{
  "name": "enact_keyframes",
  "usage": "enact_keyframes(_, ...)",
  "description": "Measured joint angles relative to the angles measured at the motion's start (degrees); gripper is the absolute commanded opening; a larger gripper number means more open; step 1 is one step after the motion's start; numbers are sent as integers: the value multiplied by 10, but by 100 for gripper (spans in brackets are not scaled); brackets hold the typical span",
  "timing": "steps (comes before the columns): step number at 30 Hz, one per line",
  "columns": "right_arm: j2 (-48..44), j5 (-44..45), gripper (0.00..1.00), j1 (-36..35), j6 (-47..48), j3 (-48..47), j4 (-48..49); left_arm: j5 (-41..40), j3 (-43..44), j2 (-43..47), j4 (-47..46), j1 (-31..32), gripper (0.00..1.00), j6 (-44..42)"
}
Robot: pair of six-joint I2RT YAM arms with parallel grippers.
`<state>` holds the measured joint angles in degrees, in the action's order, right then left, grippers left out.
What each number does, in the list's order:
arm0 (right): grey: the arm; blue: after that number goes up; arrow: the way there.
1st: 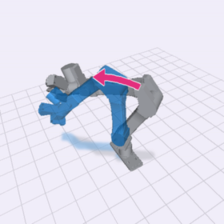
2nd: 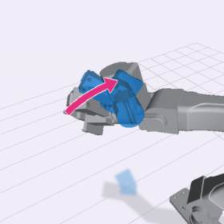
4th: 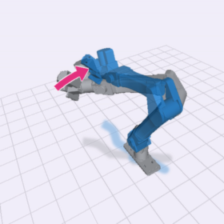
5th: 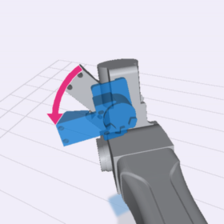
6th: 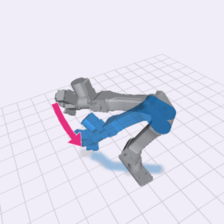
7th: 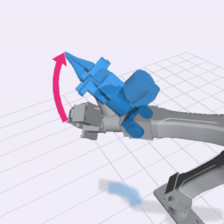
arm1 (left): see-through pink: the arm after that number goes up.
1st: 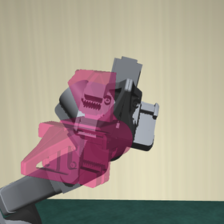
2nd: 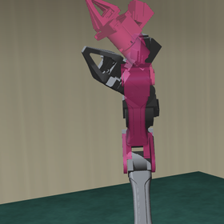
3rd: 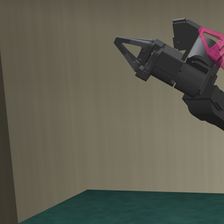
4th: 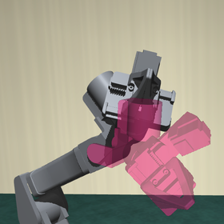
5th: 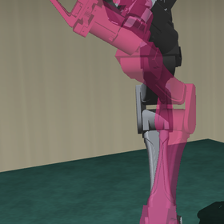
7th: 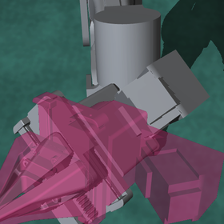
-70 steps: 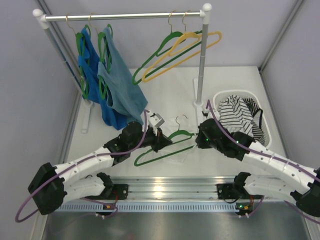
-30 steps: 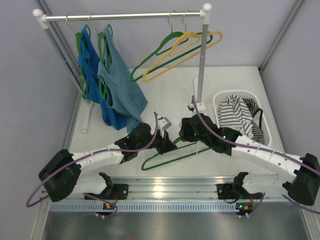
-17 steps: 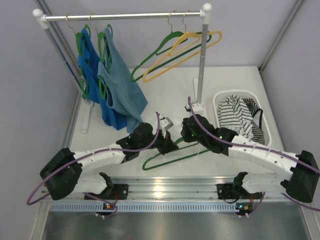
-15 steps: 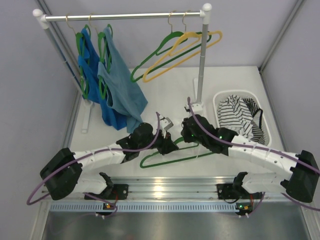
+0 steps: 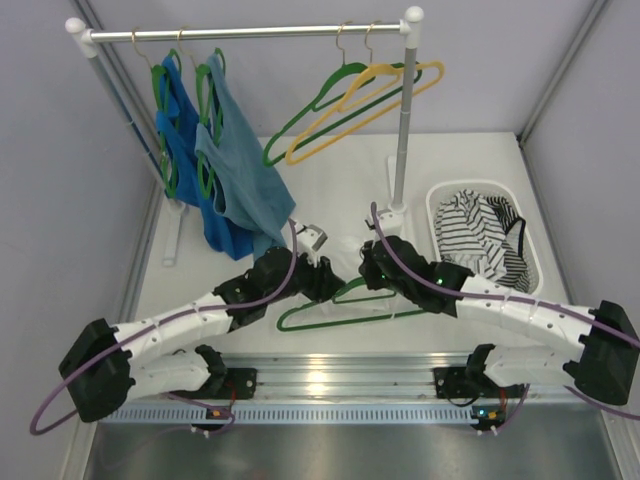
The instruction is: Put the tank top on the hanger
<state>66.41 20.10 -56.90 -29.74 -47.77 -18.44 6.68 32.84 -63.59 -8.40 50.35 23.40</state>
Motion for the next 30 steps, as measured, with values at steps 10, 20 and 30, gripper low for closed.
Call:
enact_keyframes(10,-8,10,0,-7,12,11,0,-229,47,61,227,-2,47,105)
enact_keyframes(20,-23,32,0,-9,12,12,-5,-256,-26,88,367,-5,44,240)
enact_keyframes(30,-28,33,0,-11,11,17,-9,-224,-72,86,392,-5,45,280)
